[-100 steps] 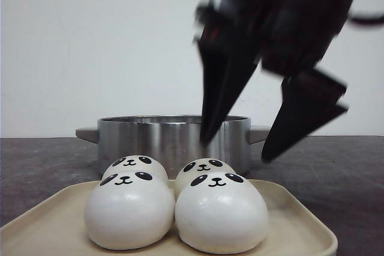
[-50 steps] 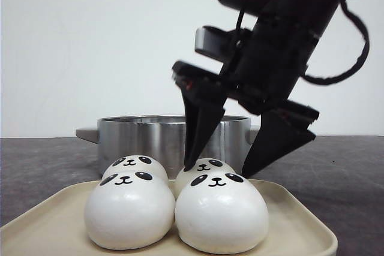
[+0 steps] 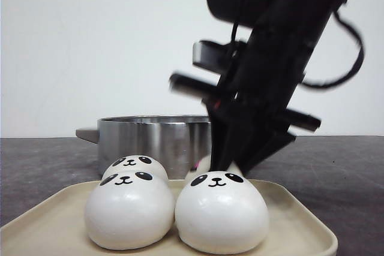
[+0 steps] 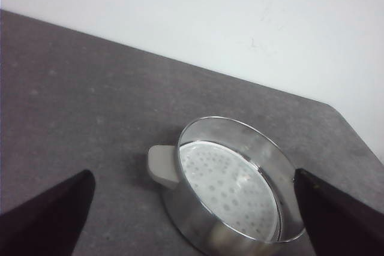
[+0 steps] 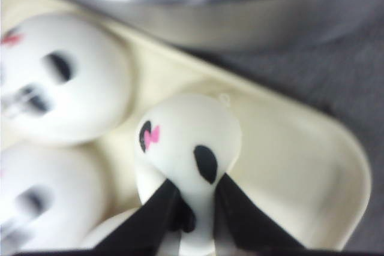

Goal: Steam buns
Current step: 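Lower the right gripper onto the farther bun nearest it and grasp, then carry the bun with the right gripper into the pot and open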

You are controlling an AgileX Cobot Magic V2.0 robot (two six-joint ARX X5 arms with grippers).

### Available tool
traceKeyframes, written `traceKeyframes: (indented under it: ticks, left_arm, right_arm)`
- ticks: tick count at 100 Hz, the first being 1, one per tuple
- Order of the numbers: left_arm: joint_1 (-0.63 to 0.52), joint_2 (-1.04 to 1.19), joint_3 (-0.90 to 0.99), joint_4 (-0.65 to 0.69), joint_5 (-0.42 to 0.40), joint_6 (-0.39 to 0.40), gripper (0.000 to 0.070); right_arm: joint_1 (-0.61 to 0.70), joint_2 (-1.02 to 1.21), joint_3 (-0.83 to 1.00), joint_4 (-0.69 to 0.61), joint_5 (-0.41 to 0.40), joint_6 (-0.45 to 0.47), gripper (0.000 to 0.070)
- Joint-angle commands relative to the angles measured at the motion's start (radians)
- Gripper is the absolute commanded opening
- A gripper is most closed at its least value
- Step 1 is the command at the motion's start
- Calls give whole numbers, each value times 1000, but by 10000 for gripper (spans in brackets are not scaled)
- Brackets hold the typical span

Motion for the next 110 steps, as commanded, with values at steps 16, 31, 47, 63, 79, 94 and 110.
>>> traceKeyframes:
  ticks: [16, 31, 47, 63, 79, 94, 110]
  left_arm:
    - [0, 5, 11, 5, -1, 6, 666]
    - [0, 5, 11, 5, -9, 6, 666]
    - [0, 5, 11, 5, -9, 6, 666]
    - [0, 5, 11, 5, -9, 6, 666]
    - [0, 5, 11, 4, -8, 6, 666]
    - [0, 5, 11, 3, -6, 4, 666]
    - [0, 5, 11, -13, -5, 4, 666]
  right_arm:
    - [45, -135, 283, -119, -65, -84, 5]
    - [29, -134, 454, -125, 98, -169, 5]
    - [-34, -74, 499, -68, 168, -227, 5]
    - [-107, 48, 499, -13, 176, -250, 5]
    - [-146, 192, 499, 90, 193, -258, 5]
    - [-167, 322, 499, 151, 193, -255, 5]
    - [-177, 411, 499, 153, 221, -255, 5]
